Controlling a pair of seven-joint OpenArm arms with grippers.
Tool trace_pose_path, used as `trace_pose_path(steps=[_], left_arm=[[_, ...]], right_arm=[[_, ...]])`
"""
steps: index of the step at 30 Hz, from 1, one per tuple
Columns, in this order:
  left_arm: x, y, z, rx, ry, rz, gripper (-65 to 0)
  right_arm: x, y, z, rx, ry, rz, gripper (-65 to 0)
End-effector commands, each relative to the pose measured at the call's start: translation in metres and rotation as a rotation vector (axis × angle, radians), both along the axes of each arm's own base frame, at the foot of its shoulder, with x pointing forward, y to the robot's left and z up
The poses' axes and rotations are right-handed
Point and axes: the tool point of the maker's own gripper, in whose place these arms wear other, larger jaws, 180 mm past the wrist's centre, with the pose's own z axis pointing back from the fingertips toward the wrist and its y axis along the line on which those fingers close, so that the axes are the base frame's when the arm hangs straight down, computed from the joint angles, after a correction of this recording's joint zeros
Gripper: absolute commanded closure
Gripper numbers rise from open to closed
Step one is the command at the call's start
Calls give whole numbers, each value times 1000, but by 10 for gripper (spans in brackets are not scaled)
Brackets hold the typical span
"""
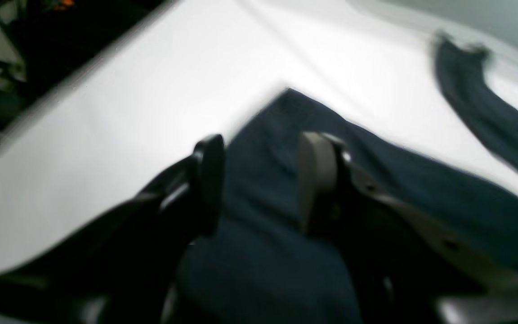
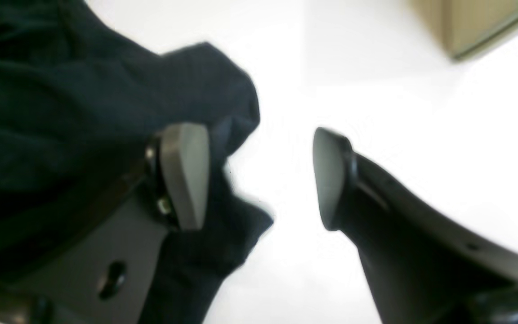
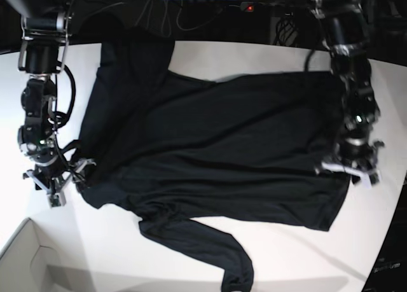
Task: Layout the t-shirt on the table in an organized manner, then fold the t-shirt properly
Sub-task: 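Drag the shirt toward the robot with both grippers, flattening the body, then grasp the shirt's collar-side edge with both grippers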
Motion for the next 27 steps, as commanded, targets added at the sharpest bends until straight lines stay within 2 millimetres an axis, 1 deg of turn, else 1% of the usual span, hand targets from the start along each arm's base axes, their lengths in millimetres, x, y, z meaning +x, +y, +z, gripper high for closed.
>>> trace_pose_path(steps=[1, 3, 4, 5, 7, 9, 10, 12, 14, 15, 16, 18, 21, 23, 24, 27], left_arm=[[-10, 3, 2, 20, -6, 8, -262], [-31, 0, -17, 18, 42, 5, -262], [-40, 0, -25, 17, 67, 4, -262], [-48, 0, -31, 17, 85, 4, -262], [-64, 0, -46, 18, 129, 5, -262], [-75, 1, -53, 21, 155, 3, -262], [-80, 1, -56, 22, 166, 2, -262], [-85, -2, -53, 26, 162, -3, -262], [-86, -4, -45, 32, 145, -10, -262], [-84, -6, -37, 37, 126, -16, -262], [-85, -10, -31, 37, 111, -22, -262], [-84, -21, -12, 31, 60, -30, -262], [-85, -29, 10, 41, 7, -47, -262], [-85, -33, 18, 45, -12, -58, -262], [-86, -36, 20, 46, -16, -64, -262], [-93, -45, 11, 38, 11, -87, -262]], right_arm=[[8, -5, 29, -17, -79, 6, -369], [0, -5, 43, -37, -93, -3, -369], [-5, -8, 52, -49, -100, -15, -369], [-11, -9, 57, -58, -97, -23, -369], [-26, -2, 66, -68, -93, -30, -369], [-44, 2, 70, -78, -71, -47, -369], [-55, 8, 68, -81, -48, -47, -369], [-80, 21, 67, -79, -11, -48, -369], [-103, 38, 59, -57, 27, -42, -369], [-114, 49, 55, -35, 36, -37, -369], [-123, 54, 48, -17, 55, -38, -369], [-142, 63, 30, 14, 107, -41, -369], [-170, 80, 3, 80, 191, -55, -369], [-182, 93, -8, 116, 227, -51, -369], [-187, 103, -12, 126, 245, -22, -369], [-205, 134, -26, 152, 309, 76, -368]])
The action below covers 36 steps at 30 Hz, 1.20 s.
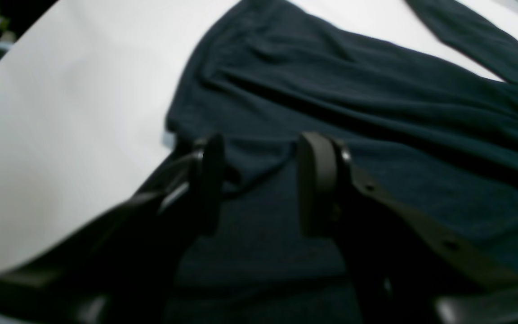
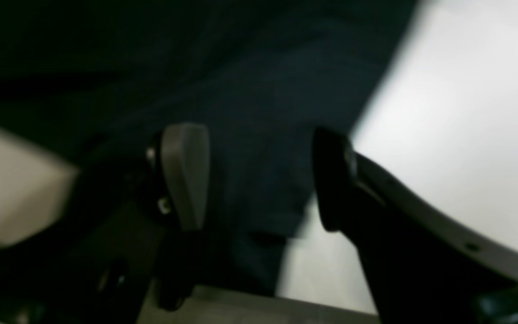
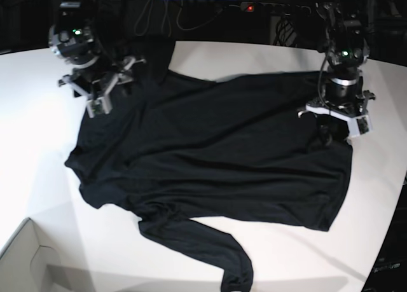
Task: Layout the t-shirt on the table in an organized manner, then fold the t-shirt properly
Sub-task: 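Grasp the shirt's collar-side edge with both grippers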
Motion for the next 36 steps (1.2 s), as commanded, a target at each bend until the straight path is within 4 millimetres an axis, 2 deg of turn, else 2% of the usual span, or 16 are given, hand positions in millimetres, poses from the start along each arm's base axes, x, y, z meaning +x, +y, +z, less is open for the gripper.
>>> trace_pose_path(steps=[1, 11, 17, 21, 24, 26, 29, 32, 36], left_arm=[[-1, 1, 8, 15, -27, -5, -262], [-18, 1, -7, 17, 25, -8, -262], [-30, 3, -16, 22, 62, -7, -262], [-38, 18, -16, 33, 70, 36, -262], [-42, 26, -16, 42, 74, 56, -262], [-47, 30, -18, 47, 86, 65, -262], [-52, 29, -21, 48, 99, 62, -262], [-62, 25, -27, 43, 124, 53, -262], [-74, 15, -34, -75, 133, 69, -262]], right_arm=[[-3, 11, 3, 23, -13, 22, -368], [-30, 74, -10, 119, 61, 156, -367], [-47, 79, -45, 137, 169, 158, -366], [-56, 81, -57, 143, 212, 160, -365], [-60, 84, -63, 148, 233, 166, -317], [-57, 86, -64, 149, 230, 174, -214], [-51, 91, -61, 151, 214, 195, -1], [-32, 93, -50, 147, 161, 202, -2], [11, 92, -30, 136, 63, 207, 0]])
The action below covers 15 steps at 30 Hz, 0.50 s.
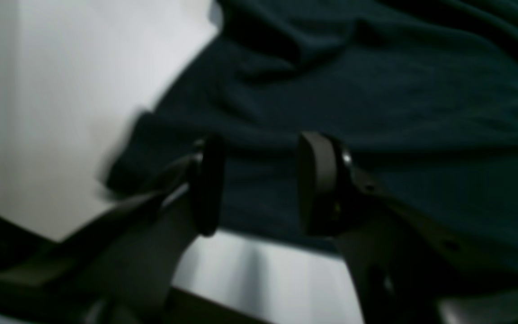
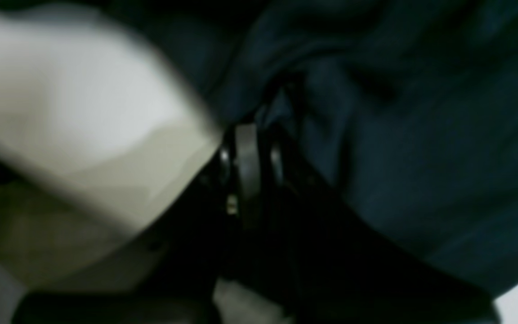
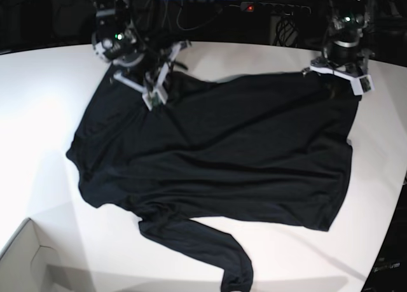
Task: Layout the t-shirt on the table in an organized manner, then fold the t-shirt properly
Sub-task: 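Grasp the shirt's collar-side edge with both grippers, then lift the shirt edge with the left gripper and swing it toward the right gripper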
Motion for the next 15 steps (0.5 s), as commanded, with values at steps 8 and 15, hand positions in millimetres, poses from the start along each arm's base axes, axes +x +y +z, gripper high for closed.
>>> trace_pose_path(steps=[8, 15], left_arm=[[-2, -67, 17, -172, -54, -138, -262], [7, -175, 0, -291, -14, -439, -266]], right_arm=[[100, -3, 70, -1, -274, 12, 0], [141, -2, 88, -3, -329, 16, 0]])
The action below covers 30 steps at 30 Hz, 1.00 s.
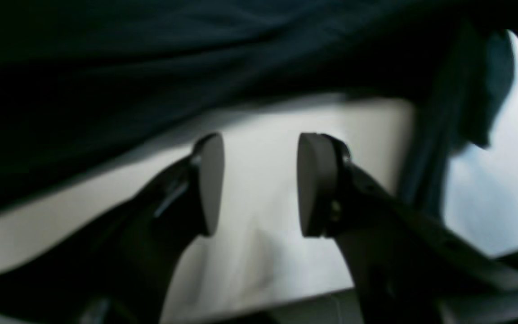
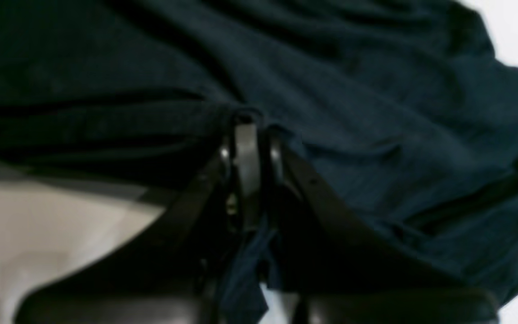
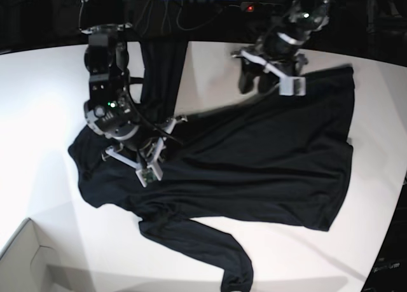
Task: Layout the t-shirt on the table in an organized manner, then fold the t-shirt properly
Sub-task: 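Lift the shirt edge with the left gripper and swing it toward the right gripper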
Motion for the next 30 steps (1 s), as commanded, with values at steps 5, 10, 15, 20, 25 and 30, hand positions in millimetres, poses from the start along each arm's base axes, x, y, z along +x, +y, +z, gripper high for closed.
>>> trace_pose_path(steps=[5, 10, 15, 20, 25, 30], left_arm=[[4, -53, -13, -39, 9, -142, -266], [-3, -90, -25, -48, 31, -260, -267], [-3, -104, -31, -28, 29, -337, -267], [0, -121, -37, 1, 20, -423, -267], [2, -140, -30, 8, -14, -501, -267], [5, -149, -25, 13, -37, -539, -267]], right_arm=[[21, 5, 30, 27, -95, 10, 0], [24, 6, 33, 28, -104, 10, 0], [27, 6, 35, 27, -109, 10, 0], [27, 7, 36, 30, -109, 10, 0], [24, 20, 35, 28, -108, 49, 0], [24, 26, 36, 26, -112, 67, 0]])
